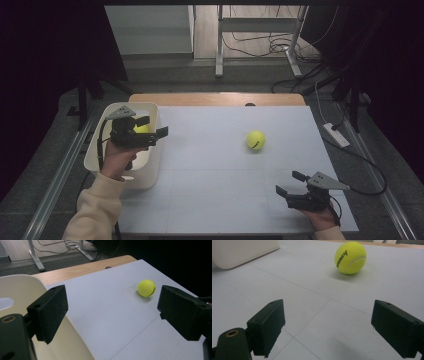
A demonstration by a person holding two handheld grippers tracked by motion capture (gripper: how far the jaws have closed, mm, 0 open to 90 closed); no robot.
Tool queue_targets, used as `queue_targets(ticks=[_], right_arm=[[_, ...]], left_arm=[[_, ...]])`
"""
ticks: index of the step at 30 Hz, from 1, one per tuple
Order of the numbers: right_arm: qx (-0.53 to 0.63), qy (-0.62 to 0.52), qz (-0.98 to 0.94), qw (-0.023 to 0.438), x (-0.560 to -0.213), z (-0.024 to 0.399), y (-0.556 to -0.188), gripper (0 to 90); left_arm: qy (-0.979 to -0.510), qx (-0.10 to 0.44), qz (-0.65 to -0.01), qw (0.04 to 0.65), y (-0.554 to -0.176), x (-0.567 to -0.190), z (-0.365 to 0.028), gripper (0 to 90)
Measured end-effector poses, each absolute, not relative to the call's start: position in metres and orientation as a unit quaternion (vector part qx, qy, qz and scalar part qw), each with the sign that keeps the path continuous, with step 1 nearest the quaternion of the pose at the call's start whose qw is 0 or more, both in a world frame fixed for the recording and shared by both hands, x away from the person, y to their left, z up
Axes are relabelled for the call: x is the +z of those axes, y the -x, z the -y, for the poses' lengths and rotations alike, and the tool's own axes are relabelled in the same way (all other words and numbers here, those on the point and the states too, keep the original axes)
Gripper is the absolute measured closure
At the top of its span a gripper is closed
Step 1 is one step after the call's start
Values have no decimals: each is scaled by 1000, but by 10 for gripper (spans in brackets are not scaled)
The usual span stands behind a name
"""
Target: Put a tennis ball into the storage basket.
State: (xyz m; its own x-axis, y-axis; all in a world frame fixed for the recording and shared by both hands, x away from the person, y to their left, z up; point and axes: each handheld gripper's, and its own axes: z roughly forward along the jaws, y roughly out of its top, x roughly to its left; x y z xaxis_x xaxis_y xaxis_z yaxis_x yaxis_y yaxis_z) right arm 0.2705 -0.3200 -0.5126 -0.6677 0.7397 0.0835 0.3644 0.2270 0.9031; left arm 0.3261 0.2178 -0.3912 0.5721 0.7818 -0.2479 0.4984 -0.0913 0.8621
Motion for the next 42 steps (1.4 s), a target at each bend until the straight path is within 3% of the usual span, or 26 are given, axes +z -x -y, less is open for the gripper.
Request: queue_targets(ticks=[42], right_arm=[[508,-356,-762,188,-512,317,-269,119]], left_arm=[[-763,103,-378,514,-326,-391,-153,112]])
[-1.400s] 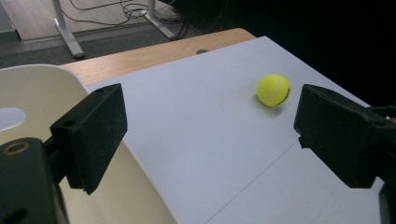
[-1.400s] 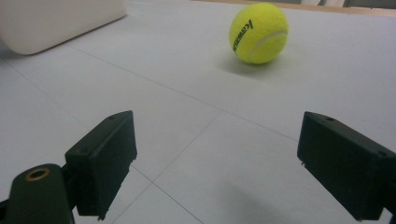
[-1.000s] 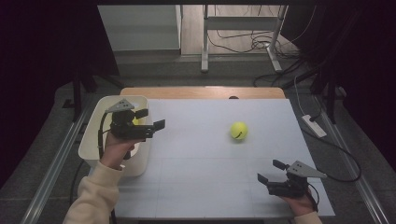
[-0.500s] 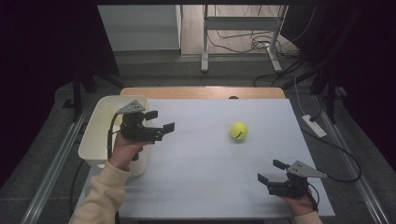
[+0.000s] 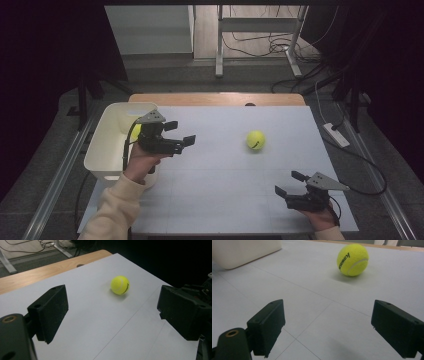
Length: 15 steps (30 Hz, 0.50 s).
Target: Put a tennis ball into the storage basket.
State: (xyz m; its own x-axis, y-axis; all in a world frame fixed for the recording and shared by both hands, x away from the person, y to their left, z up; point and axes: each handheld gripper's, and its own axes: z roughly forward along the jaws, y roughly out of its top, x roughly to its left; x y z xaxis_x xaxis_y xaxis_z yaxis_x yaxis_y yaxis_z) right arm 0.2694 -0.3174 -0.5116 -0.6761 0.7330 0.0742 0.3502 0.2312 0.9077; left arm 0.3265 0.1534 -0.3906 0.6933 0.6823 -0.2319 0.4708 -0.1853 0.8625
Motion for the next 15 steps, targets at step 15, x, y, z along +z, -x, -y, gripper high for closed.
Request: queue_targets(ticks=[15], right_arm=[[511,-360,-759,182,-511,319,-269,119]], left_arm=[[-775,90,-360,511,-330,-392,-131,114]])
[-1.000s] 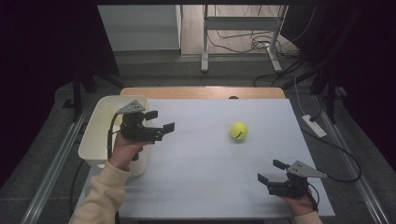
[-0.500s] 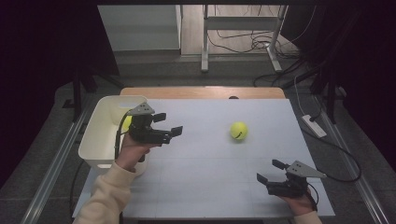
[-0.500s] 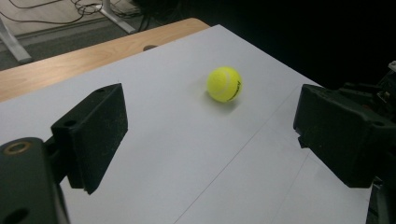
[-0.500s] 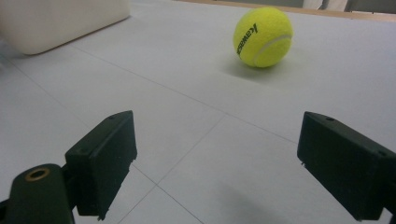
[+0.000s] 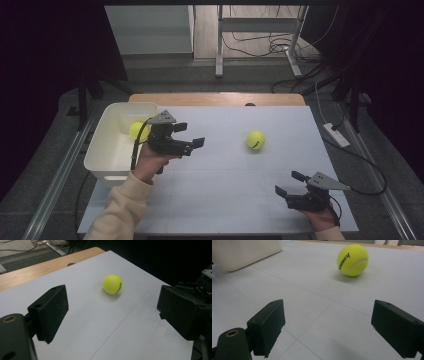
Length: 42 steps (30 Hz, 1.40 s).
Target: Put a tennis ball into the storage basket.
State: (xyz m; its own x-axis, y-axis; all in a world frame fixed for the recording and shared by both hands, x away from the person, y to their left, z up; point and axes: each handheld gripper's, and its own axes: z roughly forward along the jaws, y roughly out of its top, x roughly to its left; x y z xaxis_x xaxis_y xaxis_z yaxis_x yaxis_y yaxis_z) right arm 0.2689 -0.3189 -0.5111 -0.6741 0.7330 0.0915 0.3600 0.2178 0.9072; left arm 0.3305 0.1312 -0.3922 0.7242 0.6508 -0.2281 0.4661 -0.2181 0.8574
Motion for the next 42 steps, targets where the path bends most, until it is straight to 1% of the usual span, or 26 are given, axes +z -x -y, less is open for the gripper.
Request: queue_targets(ticks=[14,42], right_arm=[[513,-361,-756,186,-511,320,-268,119],[510,-363,-757,188,-511,322,-265,119]], left_arm=[[-781,86,-353,508,-338,-392,-115,117],[-803,68,-338,486,-356,-407,-71,118]])
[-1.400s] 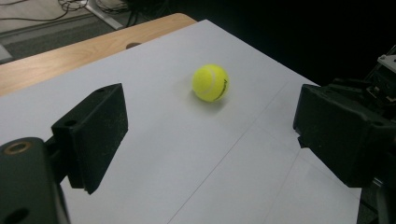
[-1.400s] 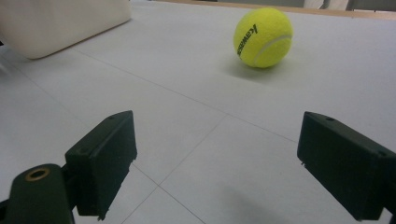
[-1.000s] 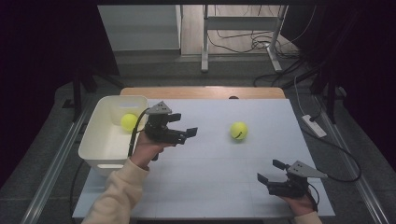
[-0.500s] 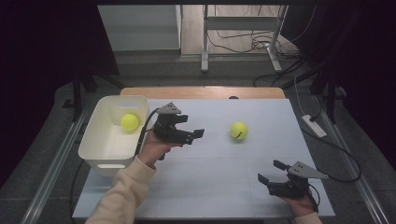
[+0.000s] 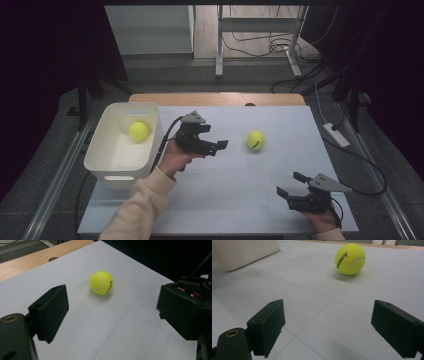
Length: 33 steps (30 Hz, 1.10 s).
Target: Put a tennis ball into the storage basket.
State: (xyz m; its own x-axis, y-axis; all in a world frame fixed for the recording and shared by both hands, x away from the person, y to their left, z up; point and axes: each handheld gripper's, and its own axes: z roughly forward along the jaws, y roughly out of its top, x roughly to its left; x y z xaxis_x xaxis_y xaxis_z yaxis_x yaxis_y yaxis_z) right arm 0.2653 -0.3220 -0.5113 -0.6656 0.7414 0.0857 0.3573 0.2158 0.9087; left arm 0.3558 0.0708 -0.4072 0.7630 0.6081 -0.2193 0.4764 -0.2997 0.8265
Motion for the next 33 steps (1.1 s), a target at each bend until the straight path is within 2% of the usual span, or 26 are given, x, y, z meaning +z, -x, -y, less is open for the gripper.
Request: queue_targets(ticks=[33], right_arm=[[512,-365,-755,189,-512,321,-267,120]], left_arm=[[-811,49,-348,467,-380,-428,-38,124]])
